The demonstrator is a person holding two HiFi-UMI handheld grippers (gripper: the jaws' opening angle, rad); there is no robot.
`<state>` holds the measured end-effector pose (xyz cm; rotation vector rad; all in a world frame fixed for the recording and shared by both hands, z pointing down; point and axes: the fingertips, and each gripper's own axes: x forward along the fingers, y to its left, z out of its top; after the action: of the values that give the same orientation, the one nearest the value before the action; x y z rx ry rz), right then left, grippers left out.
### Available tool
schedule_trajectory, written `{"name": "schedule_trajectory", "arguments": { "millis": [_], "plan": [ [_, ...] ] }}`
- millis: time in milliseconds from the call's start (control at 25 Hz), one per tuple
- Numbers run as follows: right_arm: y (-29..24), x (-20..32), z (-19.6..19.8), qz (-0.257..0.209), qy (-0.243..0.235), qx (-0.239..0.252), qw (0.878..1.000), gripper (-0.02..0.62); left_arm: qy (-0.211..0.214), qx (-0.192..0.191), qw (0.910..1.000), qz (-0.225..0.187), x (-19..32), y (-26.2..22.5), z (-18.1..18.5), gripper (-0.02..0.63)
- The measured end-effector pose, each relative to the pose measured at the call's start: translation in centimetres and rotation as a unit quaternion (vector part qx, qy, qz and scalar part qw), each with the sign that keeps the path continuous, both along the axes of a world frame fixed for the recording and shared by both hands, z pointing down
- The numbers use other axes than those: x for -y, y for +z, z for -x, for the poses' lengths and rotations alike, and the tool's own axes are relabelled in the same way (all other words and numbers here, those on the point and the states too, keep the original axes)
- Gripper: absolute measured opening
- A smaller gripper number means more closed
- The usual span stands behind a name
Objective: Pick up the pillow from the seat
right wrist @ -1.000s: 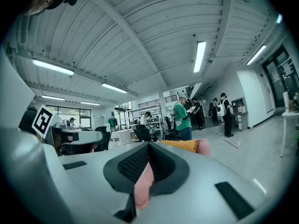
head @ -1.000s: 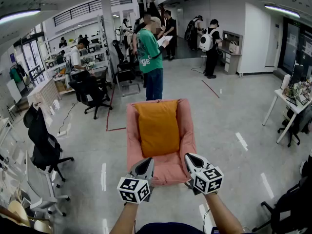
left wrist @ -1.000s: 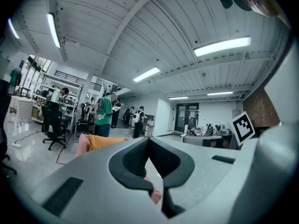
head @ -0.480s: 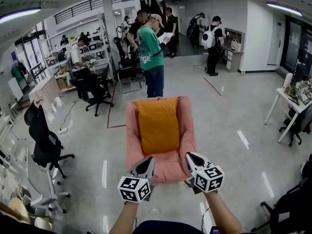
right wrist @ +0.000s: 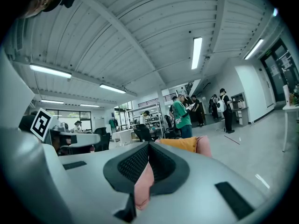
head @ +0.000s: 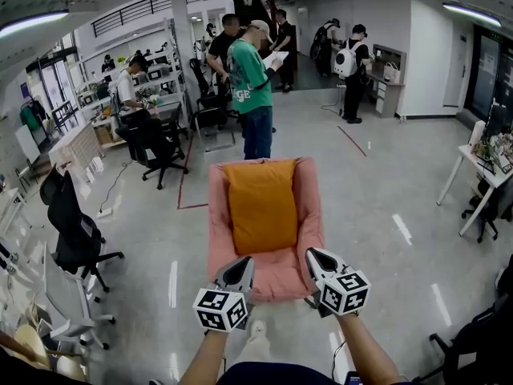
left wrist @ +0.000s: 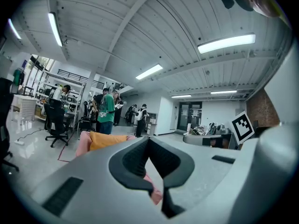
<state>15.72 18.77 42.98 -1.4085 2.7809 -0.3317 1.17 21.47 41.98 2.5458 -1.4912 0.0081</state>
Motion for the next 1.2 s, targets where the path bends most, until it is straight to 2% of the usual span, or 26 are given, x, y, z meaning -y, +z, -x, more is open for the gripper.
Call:
{"name": "schedule_trajectory", "arguments": {
  "millis": [240, 640, 1200],
  "plan": [
    [0.4, 1.9, -0.3, 0.005, 0.0, -0.005, 1.0, 0.02, 0.001, -0.019, 0.9998, 0.007, 2.1, 0.3, -0.2, 0.005],
    [0.9, 6.8, 1.4, 0.008, -0.002, -0.011, 1.0, 0.02, -0.004, -0.009, 0.9999, 0.012, 6.9, 1.1, 1.3, 0.005],
    [0.6, 16.5, 3.9, 0.018, 0.007, -0.005, 1.0, 0.02, -0.002, -0.006, 0.9998, 0.021, 16.4, 1.1, 4.1, 0.005]
  ]
}}
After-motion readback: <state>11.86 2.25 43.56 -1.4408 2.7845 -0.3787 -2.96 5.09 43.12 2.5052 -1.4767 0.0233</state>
